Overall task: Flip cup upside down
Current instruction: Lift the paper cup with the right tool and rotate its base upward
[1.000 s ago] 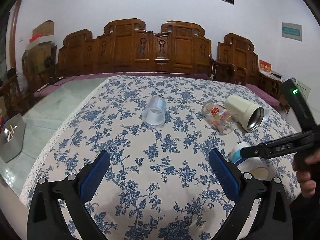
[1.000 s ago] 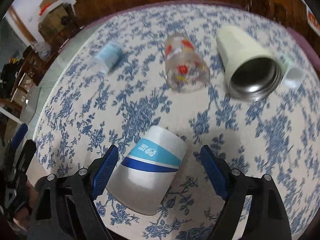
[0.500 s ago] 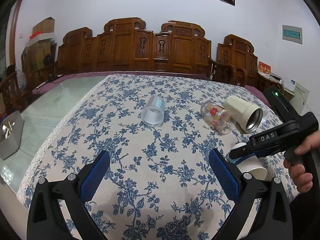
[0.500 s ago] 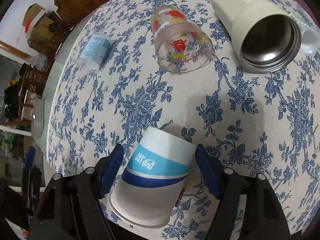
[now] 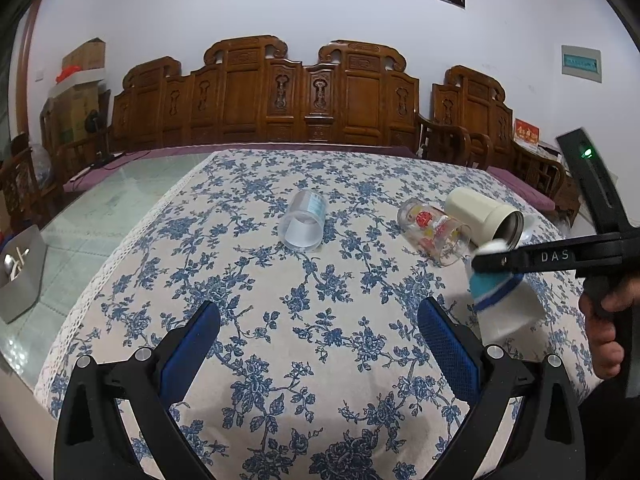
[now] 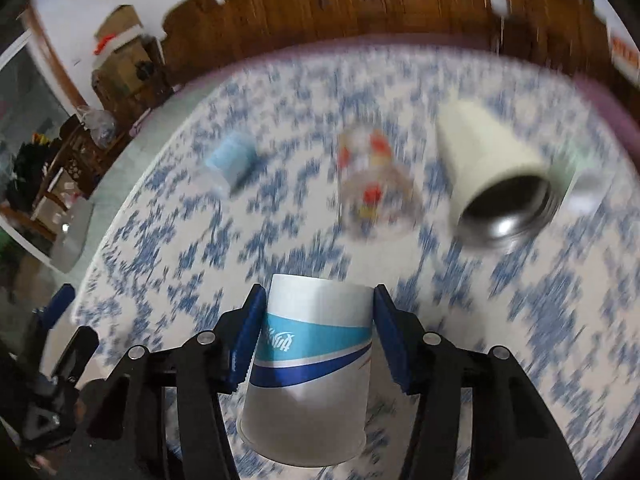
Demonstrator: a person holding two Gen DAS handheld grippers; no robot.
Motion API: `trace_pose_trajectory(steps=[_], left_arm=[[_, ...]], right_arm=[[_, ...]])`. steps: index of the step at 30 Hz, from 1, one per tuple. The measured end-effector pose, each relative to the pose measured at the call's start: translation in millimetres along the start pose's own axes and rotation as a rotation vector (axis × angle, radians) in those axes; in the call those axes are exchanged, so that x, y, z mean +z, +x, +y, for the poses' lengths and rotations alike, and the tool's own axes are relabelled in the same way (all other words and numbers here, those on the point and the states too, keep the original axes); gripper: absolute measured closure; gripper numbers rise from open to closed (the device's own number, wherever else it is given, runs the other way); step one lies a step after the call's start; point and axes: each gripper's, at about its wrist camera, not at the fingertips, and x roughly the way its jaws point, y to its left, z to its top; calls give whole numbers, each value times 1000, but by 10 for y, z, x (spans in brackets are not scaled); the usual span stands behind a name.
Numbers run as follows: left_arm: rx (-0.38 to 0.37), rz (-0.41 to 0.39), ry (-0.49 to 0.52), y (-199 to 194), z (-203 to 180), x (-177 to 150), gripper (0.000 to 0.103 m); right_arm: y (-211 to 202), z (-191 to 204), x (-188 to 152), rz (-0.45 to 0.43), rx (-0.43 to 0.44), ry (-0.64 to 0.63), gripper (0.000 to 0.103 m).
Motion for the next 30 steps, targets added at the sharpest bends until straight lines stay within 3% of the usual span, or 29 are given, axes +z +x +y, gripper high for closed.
trace_pose_trajectory(steps=[4, 10, 16, 22, 25, 28, 29, 30], left_arm=[[0, 3, 8, 9, -14, -10, 8], [4, 5, 9, 15, -16, -19, 8], [4, 5, 8, 20, -9, -20, 8], [8, 0, 17, 10, -25, -20, 8], [8, 2, 17, 17, -22, -25, 8], [6, 2, 21, 10, -42, -28, 8], [8, 1, 23, 9, -43, -27, 8], [9, 0, 23, 6, -42, -28, 8]], right_arm=[[0, 73, 41, -141, -95, -68, 46], [78, 101, 33, -256, -198, -130, 46], [127, 144, -130, -235, -241, -172, 46], [99, 163, -294, -211, -222, -165, 46], [157, 110, -283, -121, -209, -126, 46], [290, 9, -214, 16, -138, -70, 46], [320, -26, -190, 49, -124, -52, 44], [332, -59, -169, 71, -109, -39, 32]])
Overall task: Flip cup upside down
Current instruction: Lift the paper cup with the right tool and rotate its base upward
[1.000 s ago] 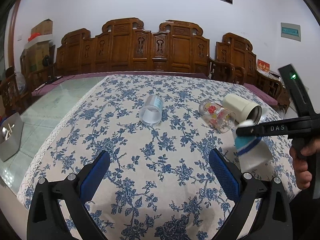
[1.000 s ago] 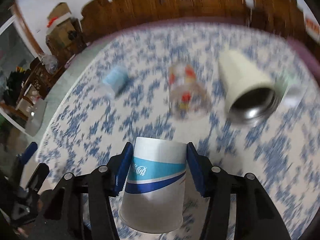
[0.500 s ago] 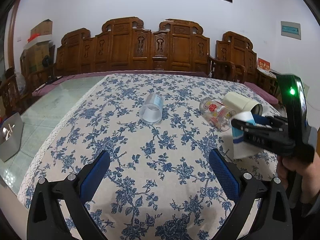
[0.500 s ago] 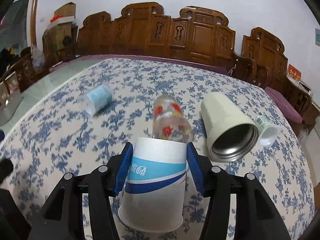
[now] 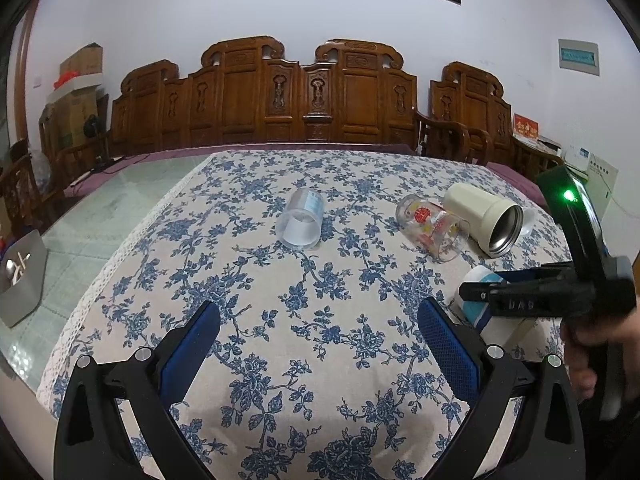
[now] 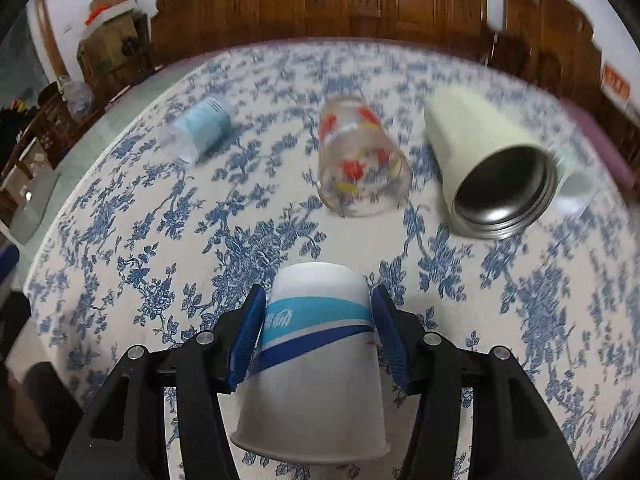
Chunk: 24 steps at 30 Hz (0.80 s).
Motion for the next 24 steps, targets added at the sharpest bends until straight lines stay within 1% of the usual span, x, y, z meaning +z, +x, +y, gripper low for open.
trace_pose_trajectory(steps=[2, 3, 6, 7, 9, 10, 11, 13, 16, 17, 19, 21, 23, 24], left_arm=[[0, 1, -6, 2, 15, 0, 8], [0, 2, -8, 3, 17, 0, 8], [-2, 4, -12, 8, 29, 1, 8], [-2, 4, -12, 8, 30, 3, 8], [-2, 5, -11, 10, 26, 6, 8], [-2, 6, -11, 12, 26, 7, 8], [-2, 8, -11, 16, 27, 8, 8], [-3, 10, -10, 22, 23, 6, 8], [-3, 15, -7, 38, 28, 4, 8], [-3, 16, -8, 42, 27, 4, 8], [-2, 19, -8, 49, 27, 3, 8], [-1, 24, -8, 56, 28, -2, 8], [-1, 26, -6, 65, 31, -13, 8], [-1, 27, -6, 70, 28, -9, 8]], right_arm=[[41, -62, 71, 71, 47, 17, 21], [52, -86, 100, 100, 68, 27, 21], [75, -145, 206, 181, 88, 48, 21], [111, -164, 255, 229, 103, 58, 21], [185, -175, 328, 299, 106, 69, 21], [241, -169, 371, 350, 110, 59, 21], [274, -159, 394, 376, 104, 41, 21], [354, -79, 449, 432, 60, -28, 21], [468, 37, 482, 515, 60, -89, 22], [493, 89, 492, 528, 48, -117, 28], [541, 184, 495, 557, 31, -161, 48], [530, 257, 505, 551, 23, -190, 48], [447, 342, 539, 498, 22, -214, 48], [411, 369, 595, 448, 24, -213, 48]])
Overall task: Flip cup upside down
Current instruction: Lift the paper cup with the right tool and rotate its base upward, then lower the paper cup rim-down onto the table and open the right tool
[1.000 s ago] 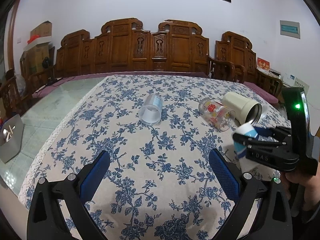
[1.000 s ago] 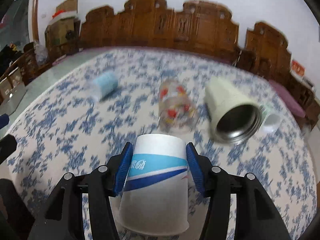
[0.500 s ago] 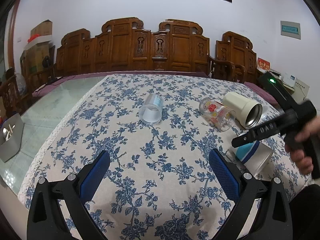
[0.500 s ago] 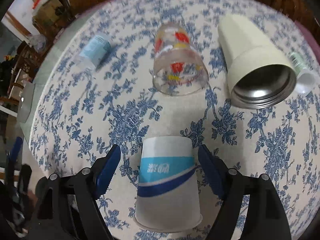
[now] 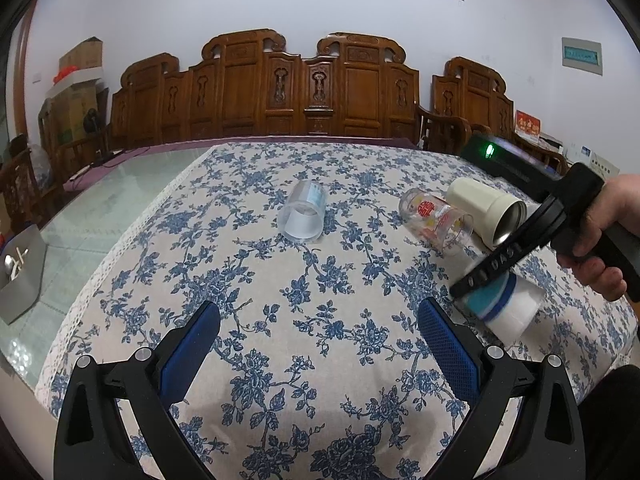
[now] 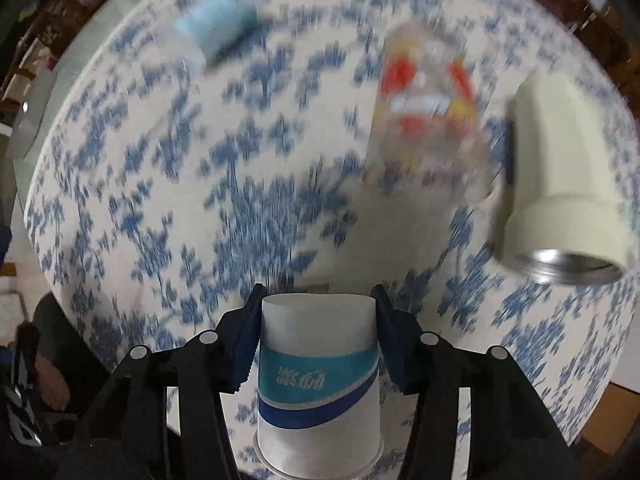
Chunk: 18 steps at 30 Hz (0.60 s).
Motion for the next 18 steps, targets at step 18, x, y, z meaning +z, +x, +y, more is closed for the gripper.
trace_pose_trajectory(steps=[18], left_arm=[[5, -1, 15, -11, -48, -16, 8]], right_arm=[[-340, -5, -875, -760, -217, 84, 48]])
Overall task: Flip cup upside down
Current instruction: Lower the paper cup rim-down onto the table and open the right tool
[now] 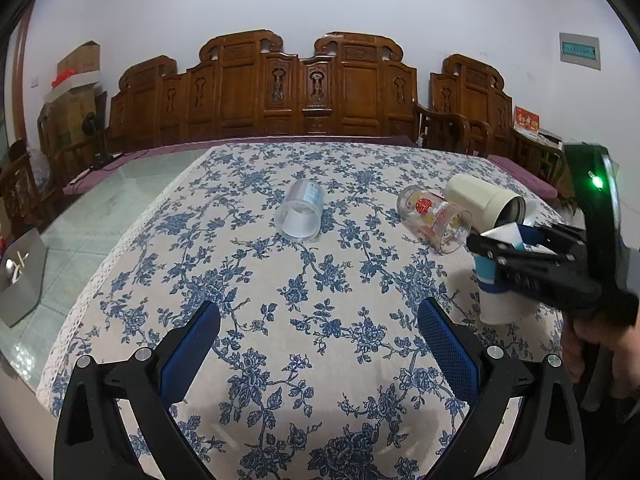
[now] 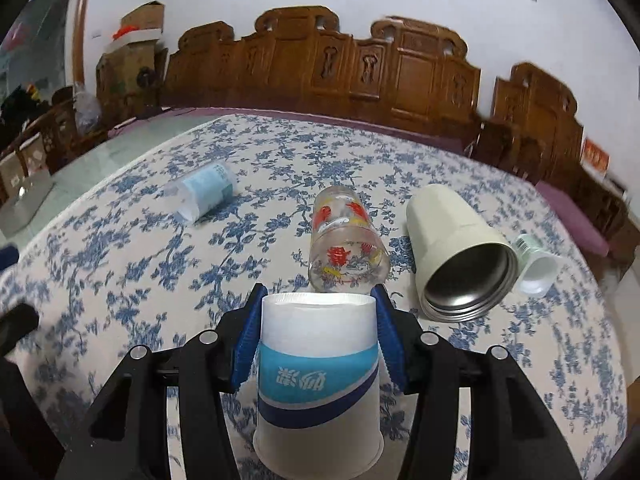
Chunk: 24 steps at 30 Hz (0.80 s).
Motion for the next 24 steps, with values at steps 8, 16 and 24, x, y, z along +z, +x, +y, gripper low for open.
trace_pose_trajectory(steps=[8, 16, 24], left_arm=[[1, -11, -1, -42, -23, 5, 8], [-4, -4, 9, -148, -153, 52, 8], [7, 3, 55, -438, -403, 96, 8]], right_arm=[[-276, -25, -272, 12, 5, 17, 46], [-411, -122, -437, 53, 45, 59, 31], [-905, -342, -499, -5, 62, 156, 13]])
